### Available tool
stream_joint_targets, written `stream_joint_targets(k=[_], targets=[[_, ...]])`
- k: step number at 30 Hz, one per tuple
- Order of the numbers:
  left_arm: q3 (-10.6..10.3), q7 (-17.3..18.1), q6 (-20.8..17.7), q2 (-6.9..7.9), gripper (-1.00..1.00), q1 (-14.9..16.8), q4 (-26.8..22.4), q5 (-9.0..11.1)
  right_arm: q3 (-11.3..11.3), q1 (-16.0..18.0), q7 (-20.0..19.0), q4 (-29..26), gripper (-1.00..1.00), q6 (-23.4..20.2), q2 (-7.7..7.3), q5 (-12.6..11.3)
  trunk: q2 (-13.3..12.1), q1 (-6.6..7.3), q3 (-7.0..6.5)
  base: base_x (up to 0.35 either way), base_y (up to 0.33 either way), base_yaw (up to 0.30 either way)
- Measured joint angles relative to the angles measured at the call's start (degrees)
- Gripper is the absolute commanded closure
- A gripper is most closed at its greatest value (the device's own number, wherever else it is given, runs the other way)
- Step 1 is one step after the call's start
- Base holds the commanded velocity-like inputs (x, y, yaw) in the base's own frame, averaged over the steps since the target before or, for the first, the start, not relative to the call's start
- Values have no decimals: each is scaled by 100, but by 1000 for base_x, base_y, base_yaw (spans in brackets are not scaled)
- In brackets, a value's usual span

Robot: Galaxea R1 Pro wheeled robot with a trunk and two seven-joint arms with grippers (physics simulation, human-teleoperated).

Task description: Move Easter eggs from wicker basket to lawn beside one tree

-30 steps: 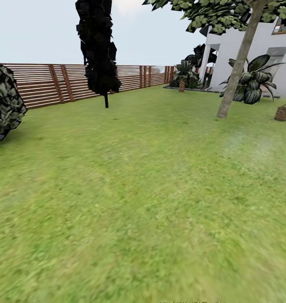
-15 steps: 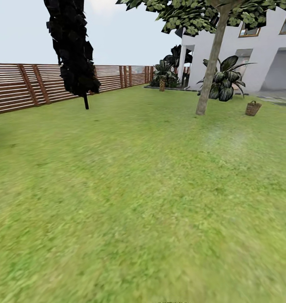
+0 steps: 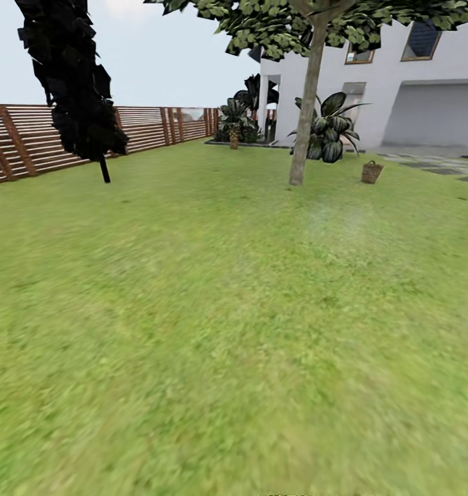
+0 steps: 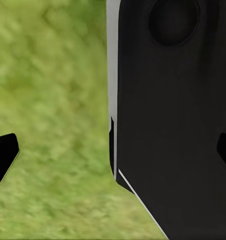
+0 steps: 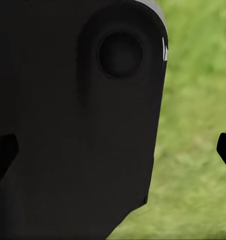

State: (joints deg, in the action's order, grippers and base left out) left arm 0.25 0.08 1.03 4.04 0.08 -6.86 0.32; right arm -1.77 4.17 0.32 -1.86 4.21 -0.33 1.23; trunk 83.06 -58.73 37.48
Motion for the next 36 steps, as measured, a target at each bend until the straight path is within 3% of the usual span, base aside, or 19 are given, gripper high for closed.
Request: stream_joint_targets(k=[36], targets=[[0, 0, 0, 0, -100, 0, 0, 4, -1, 0, 0, -6, -100, 0, -2, 4, 0, 0, 0, 0, 0, -242]])
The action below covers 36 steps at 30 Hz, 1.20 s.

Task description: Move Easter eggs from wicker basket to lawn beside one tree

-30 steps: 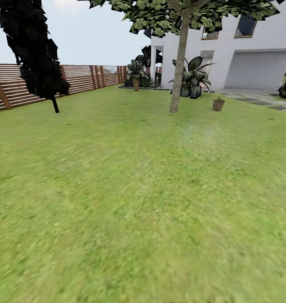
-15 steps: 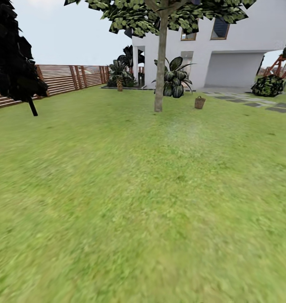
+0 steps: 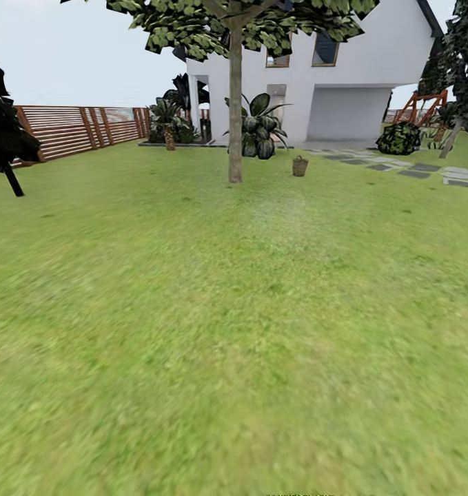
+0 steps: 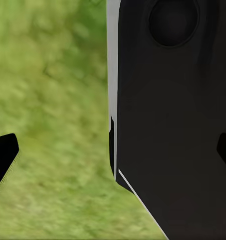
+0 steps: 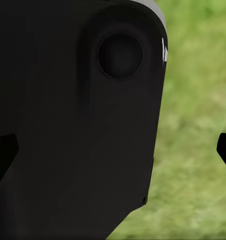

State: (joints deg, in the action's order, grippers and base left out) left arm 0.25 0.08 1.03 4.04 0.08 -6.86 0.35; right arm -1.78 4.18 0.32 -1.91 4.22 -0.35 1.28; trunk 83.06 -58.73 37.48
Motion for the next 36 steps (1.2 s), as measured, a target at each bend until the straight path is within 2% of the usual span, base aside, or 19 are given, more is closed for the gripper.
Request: stream_joint_targets(k=[26, 36], targets=[[0, 0, -1, 0, -100, 0, 0, 3, 0, 0, 0, 0, -100, 9, 0, 0, 0, 0, -132, 0, 0, -234], [-6, 0, -6, 0, -100, 0, -24, -11, 1, 1, 0, 3, -100, 2, 19, 0, 0, 0, -147, 0, 0, -38]])
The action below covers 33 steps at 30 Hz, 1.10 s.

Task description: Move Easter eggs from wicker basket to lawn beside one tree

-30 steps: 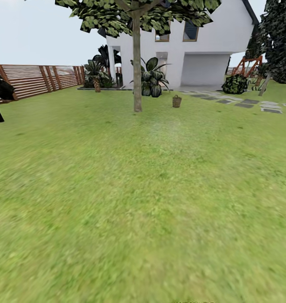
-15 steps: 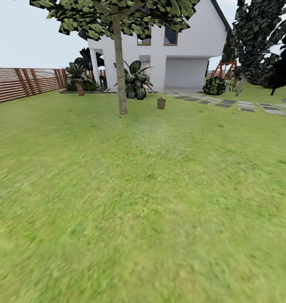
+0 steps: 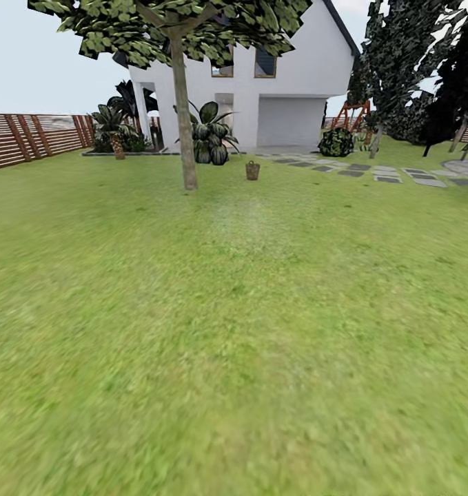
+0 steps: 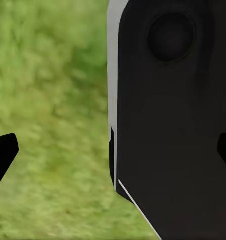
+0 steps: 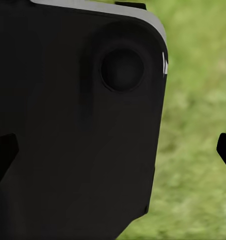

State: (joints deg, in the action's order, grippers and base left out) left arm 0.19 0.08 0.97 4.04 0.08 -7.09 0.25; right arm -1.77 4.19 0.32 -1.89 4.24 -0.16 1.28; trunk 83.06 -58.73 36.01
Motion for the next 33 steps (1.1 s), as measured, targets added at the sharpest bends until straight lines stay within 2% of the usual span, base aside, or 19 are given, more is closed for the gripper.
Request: stream_joint_targets(k=[8, 20, 27, 29, 33], targets=[[-3, 18, -1, -108, -100, 0, -12, 4, -1, 58, 0, -10, -100, -9, -12, 0, 0, 0, 0, 0, 0, 0], [5, 33, -1, -133, -100, 0, -4, 0, 27, 100, -2, 0, -100, -8, 4, -30, 0, 0, 0, 0, 0, 0], [-4, 34, -1, -442, -100, 0, -80, 2, 18, 100, -2, 1, -100, -2, 1, -18, 0, 0, 0, 0, 0, 0], [7, 34, 6, -436, -100, 0, -24, 0, 1, 101, -1, -12, -100, -2, -67, 0, 0, 0, 0, 0, 0, 0], [12, 35, 6, -431, -100, 0, -20, 0, -1, 99, 0, -17, -100, -1, -74, 0, 0, 0, 0, 0, 0, 0]])
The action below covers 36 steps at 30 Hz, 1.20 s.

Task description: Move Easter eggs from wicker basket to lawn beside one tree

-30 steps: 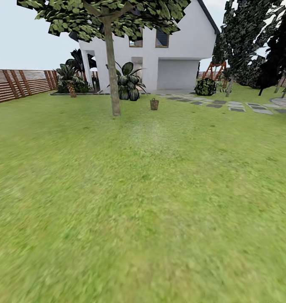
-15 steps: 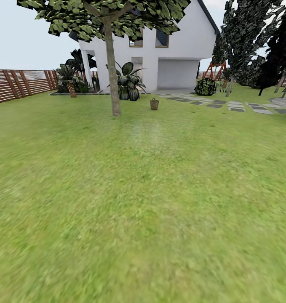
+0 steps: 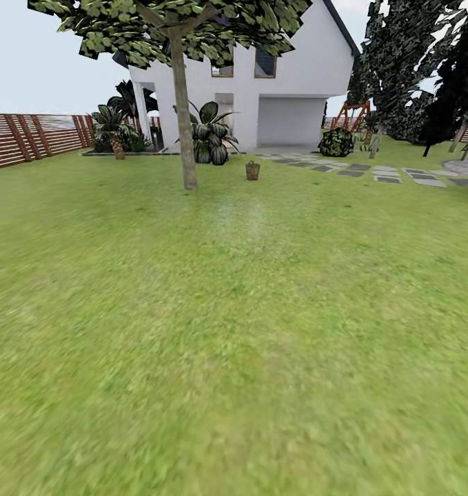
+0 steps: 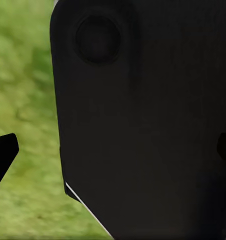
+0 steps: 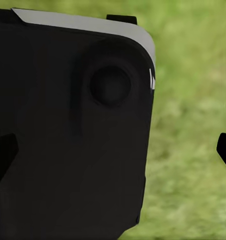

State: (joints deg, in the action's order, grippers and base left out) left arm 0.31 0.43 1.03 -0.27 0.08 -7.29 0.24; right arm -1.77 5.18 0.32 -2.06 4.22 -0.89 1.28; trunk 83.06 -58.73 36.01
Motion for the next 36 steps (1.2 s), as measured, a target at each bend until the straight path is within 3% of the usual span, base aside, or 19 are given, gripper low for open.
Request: stream_joint_targets(k=[36], targets=[[1, -3, 0, -7, -100, 0, 1, 7, 3, -1, 0, 8, -100, 0, -7, -6, 0, 0, 0, 0, 0, 0]])
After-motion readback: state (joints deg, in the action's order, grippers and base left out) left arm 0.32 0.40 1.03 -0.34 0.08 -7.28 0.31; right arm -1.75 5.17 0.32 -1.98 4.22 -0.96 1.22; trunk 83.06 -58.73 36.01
